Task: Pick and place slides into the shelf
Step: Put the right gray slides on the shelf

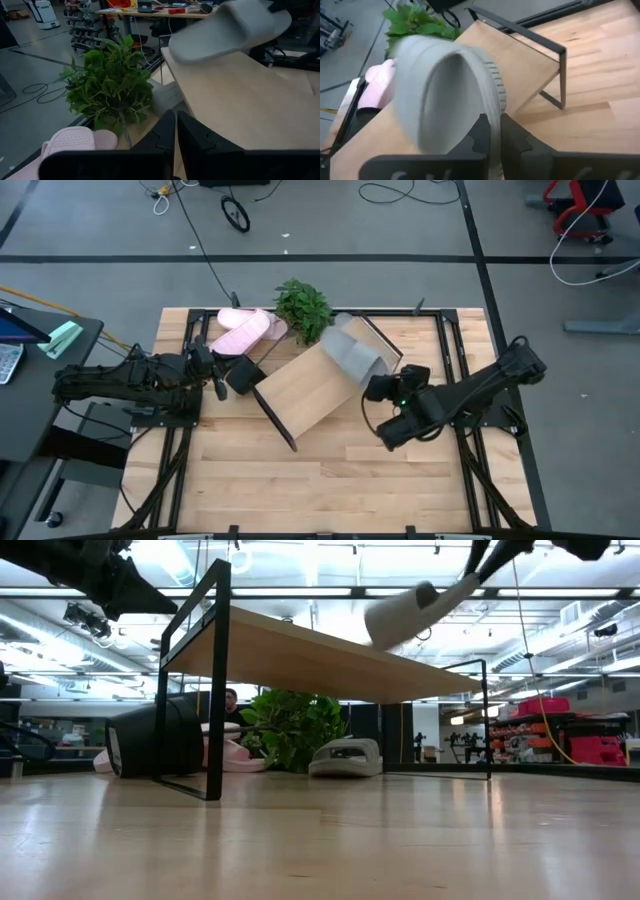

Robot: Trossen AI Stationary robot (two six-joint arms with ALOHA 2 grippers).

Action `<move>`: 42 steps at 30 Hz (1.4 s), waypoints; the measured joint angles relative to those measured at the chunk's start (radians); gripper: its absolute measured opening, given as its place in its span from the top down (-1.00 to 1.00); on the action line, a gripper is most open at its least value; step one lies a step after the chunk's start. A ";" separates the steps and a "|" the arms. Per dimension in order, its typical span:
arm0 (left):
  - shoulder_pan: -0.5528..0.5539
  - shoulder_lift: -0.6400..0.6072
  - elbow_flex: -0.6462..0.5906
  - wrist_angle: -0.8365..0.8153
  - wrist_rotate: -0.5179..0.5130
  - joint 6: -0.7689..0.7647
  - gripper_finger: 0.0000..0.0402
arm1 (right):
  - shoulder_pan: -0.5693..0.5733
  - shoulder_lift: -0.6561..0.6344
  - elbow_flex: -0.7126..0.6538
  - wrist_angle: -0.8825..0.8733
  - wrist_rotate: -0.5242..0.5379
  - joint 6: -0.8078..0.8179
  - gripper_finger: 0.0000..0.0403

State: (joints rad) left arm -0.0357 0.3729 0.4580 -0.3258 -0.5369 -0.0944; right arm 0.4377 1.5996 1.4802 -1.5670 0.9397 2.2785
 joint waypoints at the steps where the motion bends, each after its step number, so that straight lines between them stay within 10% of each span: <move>1: 0.000 0.000 0.000 0.005 0.000 0.000 0.90 | 0.000 0.010 0.011 0.001 0.011 0.003 0.90; 42: -0.001 0.000 0.001 0.007 0.005 -0.026 0.82 | -0.116 -0.036 -0.101 -0.004 -0.081 -0.027 0.90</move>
State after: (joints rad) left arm -0.0368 0.3729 0.4591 -0.3193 -0.5323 -0.1204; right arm 0.3214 1.5639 1.3788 -1.5707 0.8586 2.2519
